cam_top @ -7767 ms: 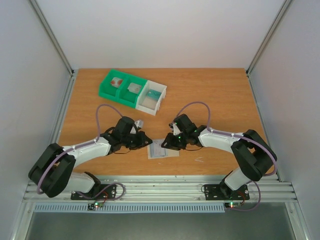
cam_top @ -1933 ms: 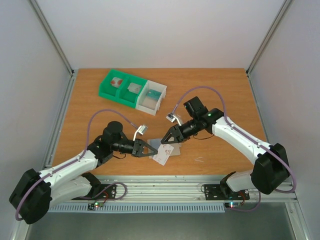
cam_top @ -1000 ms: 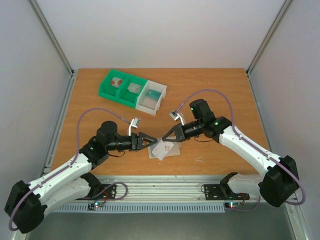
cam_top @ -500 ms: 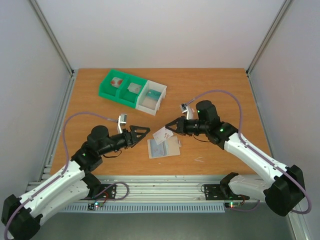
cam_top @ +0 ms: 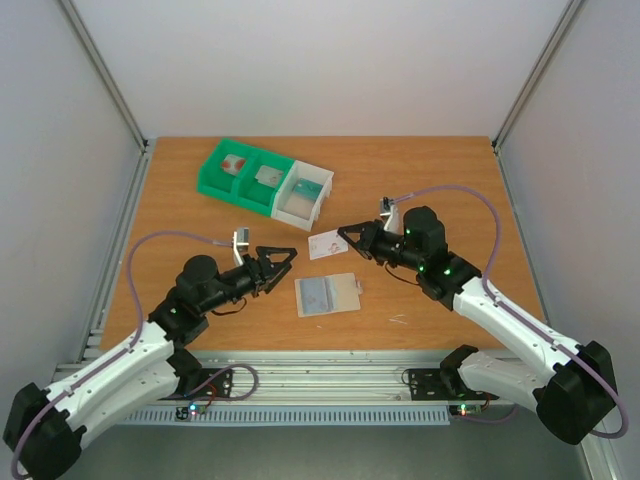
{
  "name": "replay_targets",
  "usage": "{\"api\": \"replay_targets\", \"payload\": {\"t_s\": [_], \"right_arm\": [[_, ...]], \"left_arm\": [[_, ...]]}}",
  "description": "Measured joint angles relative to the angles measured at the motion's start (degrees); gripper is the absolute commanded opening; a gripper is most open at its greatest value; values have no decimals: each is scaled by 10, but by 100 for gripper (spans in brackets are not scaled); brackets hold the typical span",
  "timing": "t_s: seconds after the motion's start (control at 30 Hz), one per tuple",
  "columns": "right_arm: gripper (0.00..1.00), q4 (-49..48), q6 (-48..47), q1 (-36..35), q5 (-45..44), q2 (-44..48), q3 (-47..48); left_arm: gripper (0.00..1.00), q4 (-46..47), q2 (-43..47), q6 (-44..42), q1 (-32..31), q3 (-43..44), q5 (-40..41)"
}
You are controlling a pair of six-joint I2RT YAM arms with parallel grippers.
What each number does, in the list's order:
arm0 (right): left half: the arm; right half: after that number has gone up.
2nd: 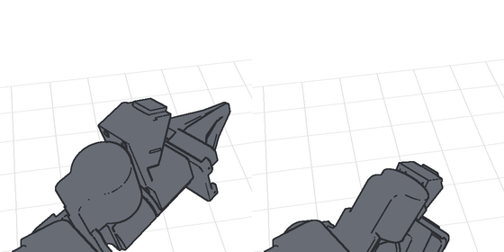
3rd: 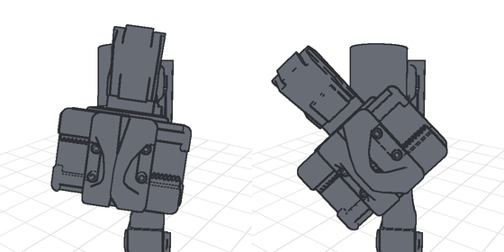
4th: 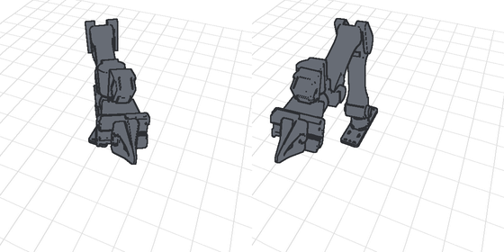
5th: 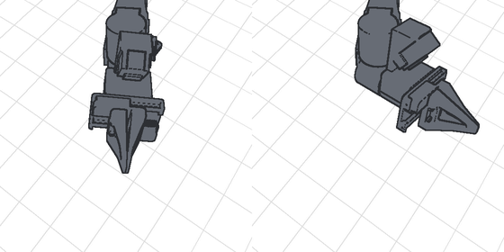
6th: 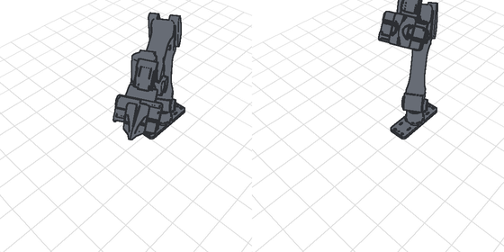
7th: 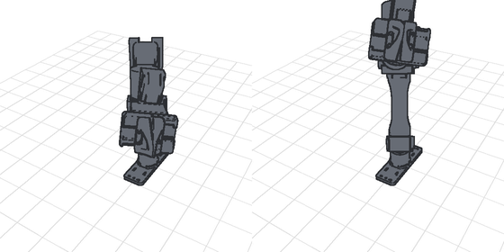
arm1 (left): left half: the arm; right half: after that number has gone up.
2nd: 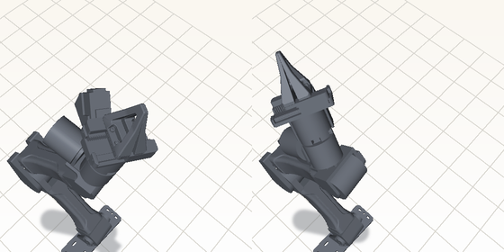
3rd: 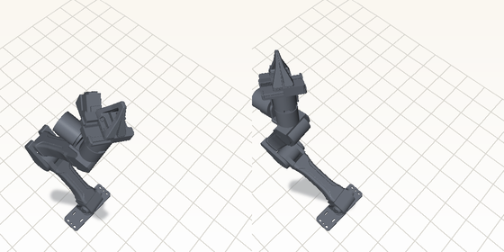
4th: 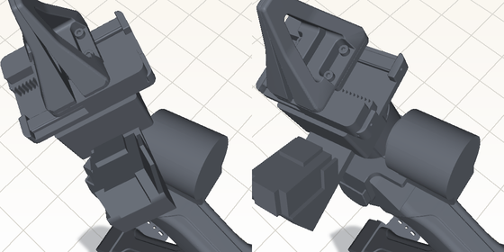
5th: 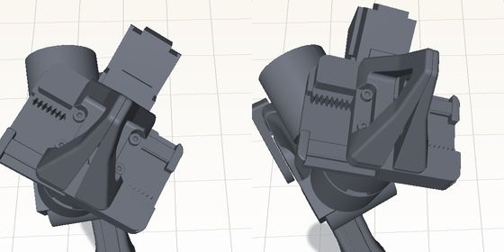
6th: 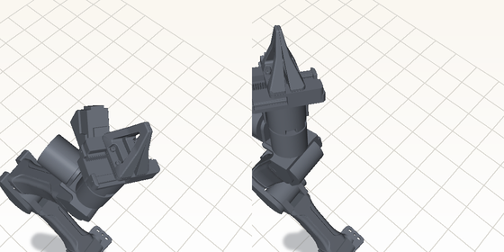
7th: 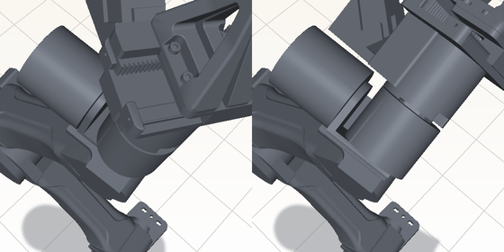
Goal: Take the credit cards out of the card holder
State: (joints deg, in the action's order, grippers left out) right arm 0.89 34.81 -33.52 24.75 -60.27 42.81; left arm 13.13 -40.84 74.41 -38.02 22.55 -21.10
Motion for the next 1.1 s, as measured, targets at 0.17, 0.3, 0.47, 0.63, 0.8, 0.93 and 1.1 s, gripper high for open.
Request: {"api": "replay_targets", "payload": {"t_s": [0.17, 0.3, 0.47, 0.63, 0.8, 0.93, 1.1], "right_arm": [[1, -50, 42, -6, -34, 7, -14], [1, -76, 68, -16, -55, 20, -26], [1, -97, 94, -32, -83, 35, -49], [1, -100, 107, -44, -102, 35, -53], [1, -108, 116, -52, -115, 35, -54], [1, -109, 117, -56, -122, 35, -54], [1, -115, 119, -58, -123, 35, -61]], "left_arm": [[63, 49, -30, 29, 0, -12, -1], [57, 100, -57, 50, 0, -13, -1], [55, 127, -81, 61, 0, -8, -5], [49, 142, -108, 64, -2, -1, -12], [29, 155, -126, 69, -6, 2, -14], [18, 167, -132, 73, -7, 2, -13], [17, 174, -131, 72, -7, 2, -9]]}}
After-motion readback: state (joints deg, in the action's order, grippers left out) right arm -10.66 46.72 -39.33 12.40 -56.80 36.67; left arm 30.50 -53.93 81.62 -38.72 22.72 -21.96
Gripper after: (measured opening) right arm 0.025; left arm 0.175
